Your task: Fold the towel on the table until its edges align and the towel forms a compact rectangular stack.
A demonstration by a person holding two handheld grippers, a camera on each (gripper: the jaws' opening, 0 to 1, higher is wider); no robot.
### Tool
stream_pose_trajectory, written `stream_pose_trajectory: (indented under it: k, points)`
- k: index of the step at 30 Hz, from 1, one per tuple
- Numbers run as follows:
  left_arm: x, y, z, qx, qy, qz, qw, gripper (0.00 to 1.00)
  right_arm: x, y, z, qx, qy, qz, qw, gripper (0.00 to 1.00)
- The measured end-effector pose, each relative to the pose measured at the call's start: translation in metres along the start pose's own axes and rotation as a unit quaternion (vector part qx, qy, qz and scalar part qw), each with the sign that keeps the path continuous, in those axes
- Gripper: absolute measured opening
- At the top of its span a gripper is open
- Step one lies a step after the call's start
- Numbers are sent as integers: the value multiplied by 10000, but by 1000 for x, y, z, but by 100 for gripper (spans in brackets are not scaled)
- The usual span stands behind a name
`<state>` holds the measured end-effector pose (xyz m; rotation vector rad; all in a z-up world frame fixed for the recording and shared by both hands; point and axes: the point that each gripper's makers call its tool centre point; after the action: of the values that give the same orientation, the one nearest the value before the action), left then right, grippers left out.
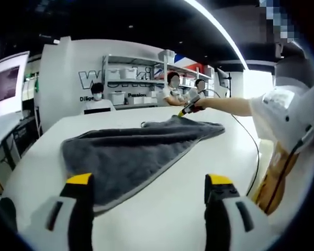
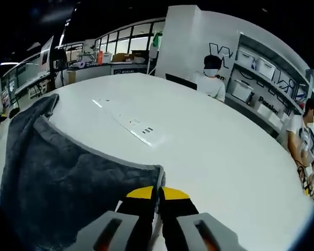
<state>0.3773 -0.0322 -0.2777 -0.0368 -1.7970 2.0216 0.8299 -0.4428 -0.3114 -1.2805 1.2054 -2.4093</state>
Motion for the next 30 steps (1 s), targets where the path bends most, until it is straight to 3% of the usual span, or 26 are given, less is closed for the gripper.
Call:
stream_pose_trajectory:
  k: [11,22,30]
  points:
    - [1,0,2,-23,8,4,10000,91,27,23,41,-346,842,-141,9957,3]
    - [1,2,3,-38,5,-30,10000,91,36,37,59,-405,1264,-327,9906,3]
    - [2,3,2,-51,-7,-52,10000,91,41,58,77,-435,1626,-703,9832,3]
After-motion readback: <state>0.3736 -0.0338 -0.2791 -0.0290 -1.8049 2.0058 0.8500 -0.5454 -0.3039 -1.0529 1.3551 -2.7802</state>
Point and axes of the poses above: the point that each gripper's makers call its tool centre point, and the gripper's own axes: x roughly backward along the fingers, z roughly to its right, y roughly out of its underside, and after that the axes turned 10 degrees about x, right-handed
